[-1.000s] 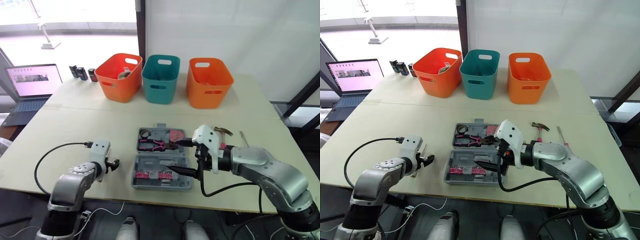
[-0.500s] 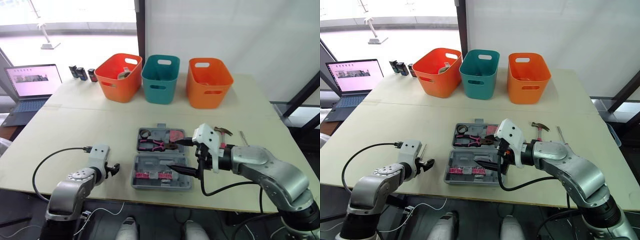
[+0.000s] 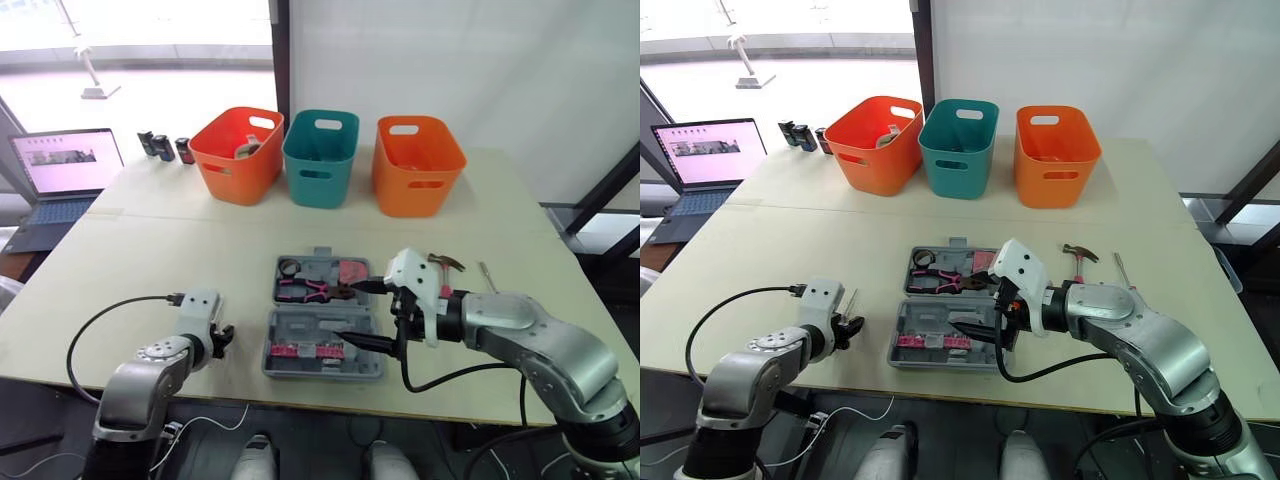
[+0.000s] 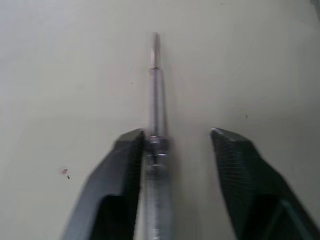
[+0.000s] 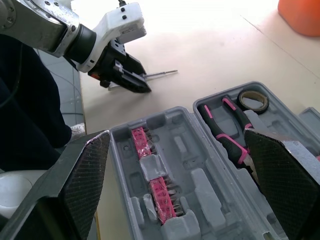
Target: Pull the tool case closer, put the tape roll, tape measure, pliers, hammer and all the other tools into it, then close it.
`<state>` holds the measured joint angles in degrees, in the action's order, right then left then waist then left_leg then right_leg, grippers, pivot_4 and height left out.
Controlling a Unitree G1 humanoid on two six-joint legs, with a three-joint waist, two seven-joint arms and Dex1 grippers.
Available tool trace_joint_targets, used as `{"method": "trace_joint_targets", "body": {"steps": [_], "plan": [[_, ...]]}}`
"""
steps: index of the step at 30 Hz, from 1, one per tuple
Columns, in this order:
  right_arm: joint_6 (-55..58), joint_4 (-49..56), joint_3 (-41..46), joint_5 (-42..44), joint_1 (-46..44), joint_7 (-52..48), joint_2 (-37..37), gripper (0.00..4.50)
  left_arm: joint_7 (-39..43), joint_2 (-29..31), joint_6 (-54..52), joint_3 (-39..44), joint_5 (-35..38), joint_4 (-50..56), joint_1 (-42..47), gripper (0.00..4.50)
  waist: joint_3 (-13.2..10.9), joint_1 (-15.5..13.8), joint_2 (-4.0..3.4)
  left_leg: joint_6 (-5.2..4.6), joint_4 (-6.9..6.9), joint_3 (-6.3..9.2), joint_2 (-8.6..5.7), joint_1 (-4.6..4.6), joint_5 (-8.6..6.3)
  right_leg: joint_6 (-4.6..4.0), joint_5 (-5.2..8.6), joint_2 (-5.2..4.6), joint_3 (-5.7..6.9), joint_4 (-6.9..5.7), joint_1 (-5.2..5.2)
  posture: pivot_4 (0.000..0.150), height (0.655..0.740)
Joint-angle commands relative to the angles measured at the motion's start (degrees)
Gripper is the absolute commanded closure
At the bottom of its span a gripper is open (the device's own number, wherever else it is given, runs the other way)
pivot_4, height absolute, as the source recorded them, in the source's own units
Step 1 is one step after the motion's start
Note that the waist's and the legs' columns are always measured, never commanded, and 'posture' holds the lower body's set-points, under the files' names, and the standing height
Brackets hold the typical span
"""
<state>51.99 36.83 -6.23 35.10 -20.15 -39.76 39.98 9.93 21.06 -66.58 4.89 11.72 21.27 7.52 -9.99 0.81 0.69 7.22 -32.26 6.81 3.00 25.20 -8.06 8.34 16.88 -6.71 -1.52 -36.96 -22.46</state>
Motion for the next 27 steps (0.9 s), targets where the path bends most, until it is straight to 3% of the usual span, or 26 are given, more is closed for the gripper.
{"method": "trace_joint_targets", "body": {"steps": [1,10,13,19,21,27], "plan": [[-0.59,1.57,1.49,0.66,-0.35,0.09,0.23,0.0,-0.71,0.14,-0.35,0.68,-0.92,-1.22,-0.63,4.33,0.0,-0.03,0.0,0.0,0.0,0.0,0.0,0.0,0.0,0.0,0.0,0.0,0.0,0.0,0.0,0.15,0.74],[-0.68,1.54,1.7,0.49,-0.16,0.49,0.21,0.0,-0.82,1.0,2.62,-0.13,-1.73,-1.36,1.01,4.45,0.01,-0.07,-0.01,0.0,0.0,0.0,0.0,0.0,0.0,-0.01,0.0,0.0,0.0,0.0,0.0,0.15,0.74],[-0.66,1.58,2.52,0.59,0.25,0.88,0.35,0.0,3.07,5.5,6.28,-3.58,-2.06,0.84,3.78,4.45,-0.04,-0.18,0.07,0.0,0.0,0.0,0.0,0.03,0.0,-0.02,0.0,0.0,0.0,0.0,-0.04,0.15,0.74],[-1.19,1.21,4.9,0.11,2.55,0.92,1.81,0.0,25.61,19.74,15.79,-13.32,1.4,-1.2,15.8,4.45,-0.1,-0.24,0.16,0.01,-0.03,-0.01,-0.02,0.22,0.0,-0.06,-0.02,-0.01,0.01,0.08,-0.17,0.15,0.74],[-1.88,1.13,5.85,-0.16,4.05,0.45,2.88,0.0,37.22,24.36,18.54,-19.18,2.0,-4.36,22.36,4.45,-0.12,-0.22,0.2,0.01,0.0,-0.02,-0.01,0.22,0.0,-0.07,-0.03,-0.01,0.0,0.16,-0.15,0.15,0.74],[-5.18,-0.76,5.88,-2.4,5.71,0.01,3.77,0.0,58.78,26.34,19.16,-33.67,1.37,-13.62,37.96,4.45,-0.21,0.06,0.18,0.0,0.07,-0.04,0.0,0.24,0.0,-0.06,-0.04,-0.01,0.0,0.26,-0.16,0.15,0.74]]}}
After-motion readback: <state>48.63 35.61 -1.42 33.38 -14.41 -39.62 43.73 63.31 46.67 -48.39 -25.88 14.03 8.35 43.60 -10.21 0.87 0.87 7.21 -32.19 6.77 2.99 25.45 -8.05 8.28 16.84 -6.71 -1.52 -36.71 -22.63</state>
